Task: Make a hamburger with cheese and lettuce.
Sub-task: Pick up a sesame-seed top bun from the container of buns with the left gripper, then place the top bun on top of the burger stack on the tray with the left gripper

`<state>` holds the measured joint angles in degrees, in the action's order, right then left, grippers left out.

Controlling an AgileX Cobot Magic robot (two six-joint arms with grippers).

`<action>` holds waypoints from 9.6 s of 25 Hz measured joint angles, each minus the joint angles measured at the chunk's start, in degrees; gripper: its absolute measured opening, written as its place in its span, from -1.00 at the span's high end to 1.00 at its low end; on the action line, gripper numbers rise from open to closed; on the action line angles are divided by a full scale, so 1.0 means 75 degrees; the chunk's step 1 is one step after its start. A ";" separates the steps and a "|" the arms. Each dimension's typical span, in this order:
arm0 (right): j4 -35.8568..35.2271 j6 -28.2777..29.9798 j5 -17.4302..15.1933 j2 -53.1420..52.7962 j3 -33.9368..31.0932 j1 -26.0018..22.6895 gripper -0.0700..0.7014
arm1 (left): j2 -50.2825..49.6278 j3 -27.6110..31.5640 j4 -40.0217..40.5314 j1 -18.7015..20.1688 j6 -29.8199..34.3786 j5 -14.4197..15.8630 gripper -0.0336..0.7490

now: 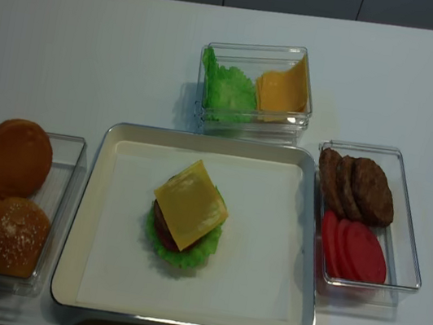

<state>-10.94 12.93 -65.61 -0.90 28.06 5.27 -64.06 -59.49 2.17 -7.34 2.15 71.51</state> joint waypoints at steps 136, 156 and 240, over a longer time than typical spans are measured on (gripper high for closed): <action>0.0000 0.0000 0.0000 0.0000 0.0000 0.0000 -0.28 | -0.2244 -0.0164 -0.0860 -0.1453 0.0482 -0.0172 0.33; 0.0000 0.0000 0.0000 0.0000 0.0000 0.0000 -0.28 | -0.1587 -0.0164 -0.1201 -0.1453 0.0404 -0.0158 0.34; 0.0000 0.0000 0.0000 0.0000 0.0000 0.0000 -0.28 | -0.3917 -0.0234 -0.9050 0.1762 0.3773 -0.0441 0.39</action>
<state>-10.94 12.93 -65.61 -0.90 28.06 5.27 -93.44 -61.24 -65.71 5.87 30.44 68.20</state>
